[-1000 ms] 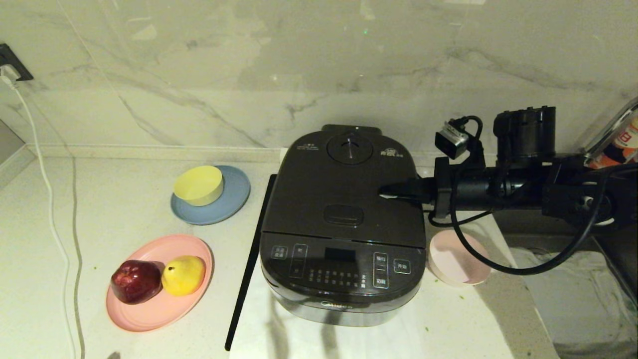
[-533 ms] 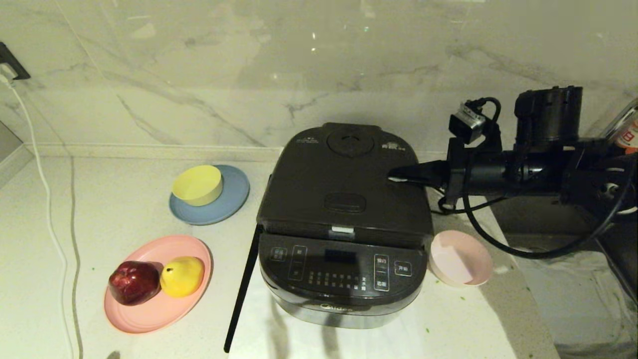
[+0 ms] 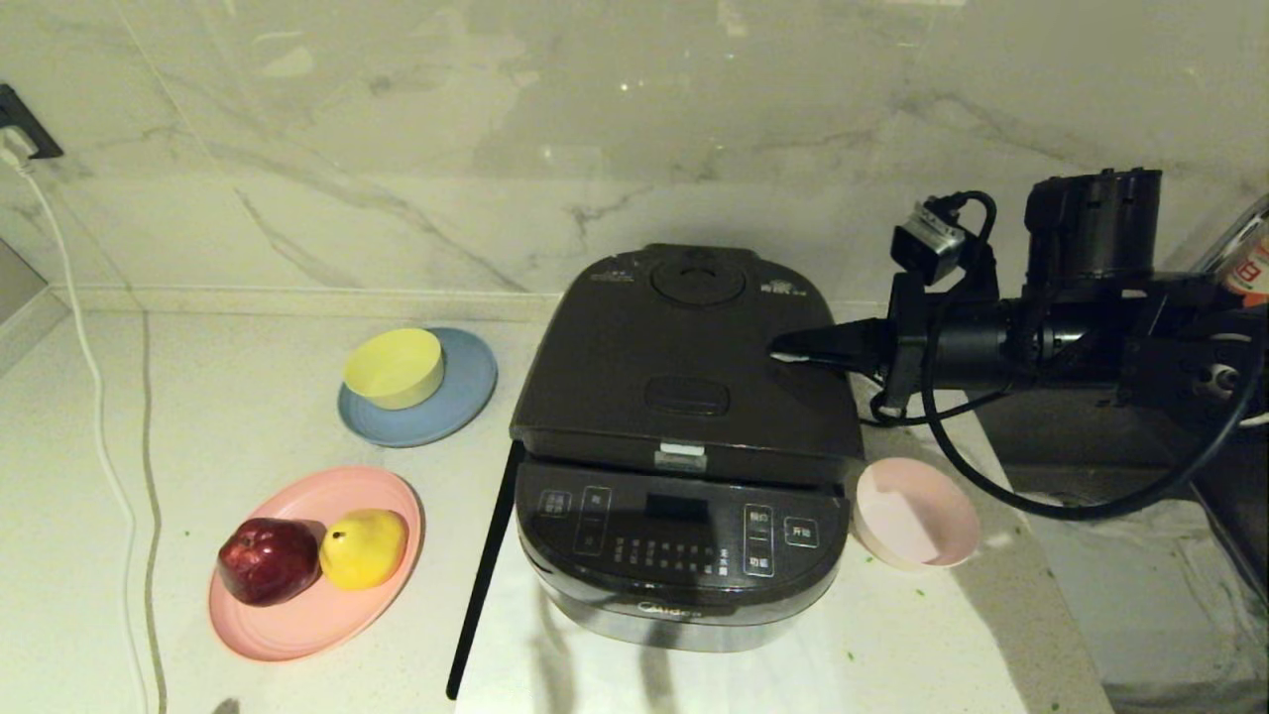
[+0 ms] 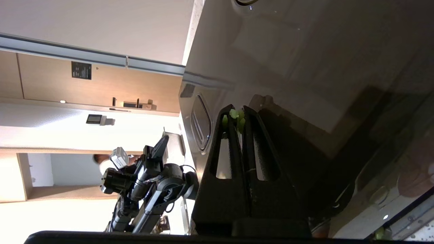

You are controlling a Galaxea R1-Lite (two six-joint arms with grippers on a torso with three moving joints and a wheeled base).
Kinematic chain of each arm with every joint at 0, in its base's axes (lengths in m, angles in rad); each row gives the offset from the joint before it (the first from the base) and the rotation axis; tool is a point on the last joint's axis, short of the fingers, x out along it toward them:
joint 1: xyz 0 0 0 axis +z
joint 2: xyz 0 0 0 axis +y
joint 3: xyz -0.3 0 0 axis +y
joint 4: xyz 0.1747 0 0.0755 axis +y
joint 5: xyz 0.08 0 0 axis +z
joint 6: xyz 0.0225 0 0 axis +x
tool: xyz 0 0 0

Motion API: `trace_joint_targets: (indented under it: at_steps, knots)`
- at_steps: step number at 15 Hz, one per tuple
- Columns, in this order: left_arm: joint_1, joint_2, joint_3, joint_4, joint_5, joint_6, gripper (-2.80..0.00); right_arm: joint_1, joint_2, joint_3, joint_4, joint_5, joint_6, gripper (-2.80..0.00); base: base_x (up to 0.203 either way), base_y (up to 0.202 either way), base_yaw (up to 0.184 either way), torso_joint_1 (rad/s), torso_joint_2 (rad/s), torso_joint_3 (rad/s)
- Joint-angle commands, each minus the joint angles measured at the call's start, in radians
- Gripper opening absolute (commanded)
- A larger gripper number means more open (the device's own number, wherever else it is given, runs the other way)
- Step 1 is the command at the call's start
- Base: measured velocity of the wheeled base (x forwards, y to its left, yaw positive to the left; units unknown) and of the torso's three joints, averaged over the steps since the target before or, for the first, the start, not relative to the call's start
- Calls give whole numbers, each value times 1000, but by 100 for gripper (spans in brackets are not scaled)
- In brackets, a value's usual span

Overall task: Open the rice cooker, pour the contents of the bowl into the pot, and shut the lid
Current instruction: Close the rice cooker

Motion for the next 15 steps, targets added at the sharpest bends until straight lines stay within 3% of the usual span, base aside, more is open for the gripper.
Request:
trace_joint_targets:
  at_steps: [1,15]
  knots:
    - [0,1,9,-1,1,0,-280,-2,4,2,15,5,4,-280,0,0,0,0,0,0]
    - [0,1,9,2,0,14,-280,-3,62,-97,247,-21,-4,-280,0,0,0,0,0,0]
